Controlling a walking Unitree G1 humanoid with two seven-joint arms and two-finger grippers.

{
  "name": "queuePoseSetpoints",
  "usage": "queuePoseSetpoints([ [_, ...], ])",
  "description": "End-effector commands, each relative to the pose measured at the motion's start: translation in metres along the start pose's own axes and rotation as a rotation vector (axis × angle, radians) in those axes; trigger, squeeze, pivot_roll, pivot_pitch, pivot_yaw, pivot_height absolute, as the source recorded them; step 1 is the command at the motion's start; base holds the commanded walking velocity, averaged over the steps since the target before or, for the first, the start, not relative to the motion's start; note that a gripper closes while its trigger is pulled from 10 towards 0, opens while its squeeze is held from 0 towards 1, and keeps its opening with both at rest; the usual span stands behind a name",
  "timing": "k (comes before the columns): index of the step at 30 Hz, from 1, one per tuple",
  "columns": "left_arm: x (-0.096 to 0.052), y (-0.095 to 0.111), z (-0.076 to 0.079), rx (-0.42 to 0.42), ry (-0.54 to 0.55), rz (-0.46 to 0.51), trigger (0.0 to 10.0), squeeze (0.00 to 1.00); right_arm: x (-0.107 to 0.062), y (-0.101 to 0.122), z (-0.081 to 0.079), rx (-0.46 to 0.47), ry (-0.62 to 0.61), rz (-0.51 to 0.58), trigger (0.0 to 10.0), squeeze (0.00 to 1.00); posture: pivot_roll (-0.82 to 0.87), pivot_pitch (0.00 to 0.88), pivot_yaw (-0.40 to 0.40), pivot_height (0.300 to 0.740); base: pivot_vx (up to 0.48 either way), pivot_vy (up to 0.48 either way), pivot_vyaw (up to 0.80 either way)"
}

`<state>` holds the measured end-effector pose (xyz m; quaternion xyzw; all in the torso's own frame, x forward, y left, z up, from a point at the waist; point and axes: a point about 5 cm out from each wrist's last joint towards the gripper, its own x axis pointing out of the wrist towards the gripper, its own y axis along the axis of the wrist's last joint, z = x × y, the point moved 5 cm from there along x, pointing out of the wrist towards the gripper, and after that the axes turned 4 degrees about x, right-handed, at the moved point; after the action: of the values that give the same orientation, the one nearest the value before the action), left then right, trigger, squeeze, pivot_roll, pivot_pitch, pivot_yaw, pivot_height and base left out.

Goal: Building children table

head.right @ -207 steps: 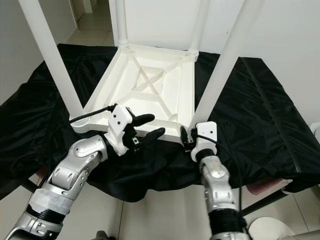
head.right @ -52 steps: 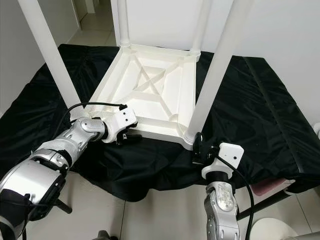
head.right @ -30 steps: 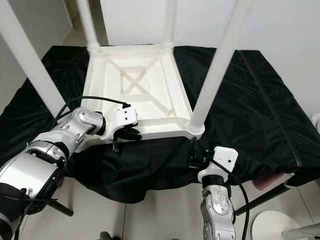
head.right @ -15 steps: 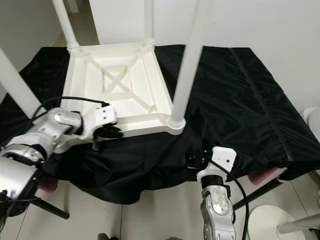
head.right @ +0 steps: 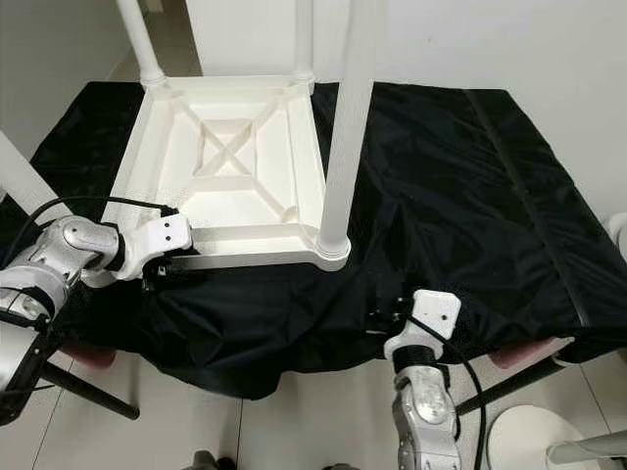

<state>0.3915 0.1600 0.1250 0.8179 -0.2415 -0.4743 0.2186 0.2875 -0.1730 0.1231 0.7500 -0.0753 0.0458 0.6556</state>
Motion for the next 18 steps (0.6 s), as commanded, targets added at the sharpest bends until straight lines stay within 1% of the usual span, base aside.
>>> queuePoseSetpoints([
  [1,-0.006,-0.019,0.001,-0.018,0.031,-0.077,10.0,0.00,-0.003,-0.005,0.001,-0.004,0.005,-0.025,10.0,0.00,-0.08,0.111,0.029,0.740,0.000,0.000,0.00],
  [3,-0.007,-0.019,-0.001,-0.019,0.040,-0.077,10.0,0.00,-0.003,-0.005,0.001,-0.003,0.007,-0.026,10.0,0.00,-0.07,0.108,0.024,0.740,0.000,0.000,0.00],
  [5,-0.015,-0.016,-0.011,-0.008,0.079,-0.069,10.0,0.00,-0.002,-0.005,0.000,-0.006,0.013,-0.027,10.0,0.00,-0.07,0.108,0.022,0.740,0.000,0.000,0.00],
  [8,-0.017,-0.015,-0.014,-0.008,0.094,-0.068,10.0,0.00,-0.002,-0.005,0.000,-0.006,0.015,-0.027,10.0,0.00,-0.07,0.108,0.022,0.740,0.000,0.000,0.00],
  [10,-0.027,-0.017,-0.026,-0.010,0.149,-0.085,10.0,0.00,-0.001,-0.005,-0.002,-0.007,0.031,-0.030,10.0,0.00,-0.07,0.104,0.013,0.740,0.000,0.000,0.00],
  [11,-0.027,-0.017,-0.026,-0.010,0.149,-0.085,10.0,0.00,-0.001,-0.005,-0.002,-0.007,0.031,-0.030,10.0,0.00,-0.07,0.104,0.013,0.740,0.000,0.000,0.00],
  [12,-0.032,-0.018,-0.030,-0.012,0.173,-0.095,10.0,0.00,-0.001,-0.005,-0.004,-0.011,0.042,-0.033,10.0,0.00,-0.07,0.099,0.007,0.740,0.000,0.000,0.00],
  [13,-0.032,-0.018,-0.030,-0.012,0.173,-0.095,10.0,0.00,-0.001,-0.005,-0.004,-0.011,0.042,-0.033,10.0,0.00,-0.07,0.099,0.007,0.740,0.000,0.000,0.00],
  [14,-0.036,-0.019,-0.034,-0.016,0.190,-0.098,10.0,0.00,-0.001,-0.005,-0.005,-0.012,0.052,-0.034,10.0,0.00,-0.07,0.097,0.005,0.740,0.000,0.000,0.00],
  [16,-0.039,-0.019,-0.036,-0.020,0.201,-0.099,10.0,0.00,-0.001,-0.005,-0.006,-0.013,0.060,-0.035,10.0,0.00,-0.07,0.096,0.002,0.740,0.000,0.000,0.00],
  [18,-0.040,-0.019,-0.036,-0.015,0.200,-0.099,10.0,0.00,-0.001,-0.006,-0.006,-0.015,0.065,-0.037,10.0,0.00,-0.07,0.093,0.002,0.740,0.000,0.000,0.00],
])
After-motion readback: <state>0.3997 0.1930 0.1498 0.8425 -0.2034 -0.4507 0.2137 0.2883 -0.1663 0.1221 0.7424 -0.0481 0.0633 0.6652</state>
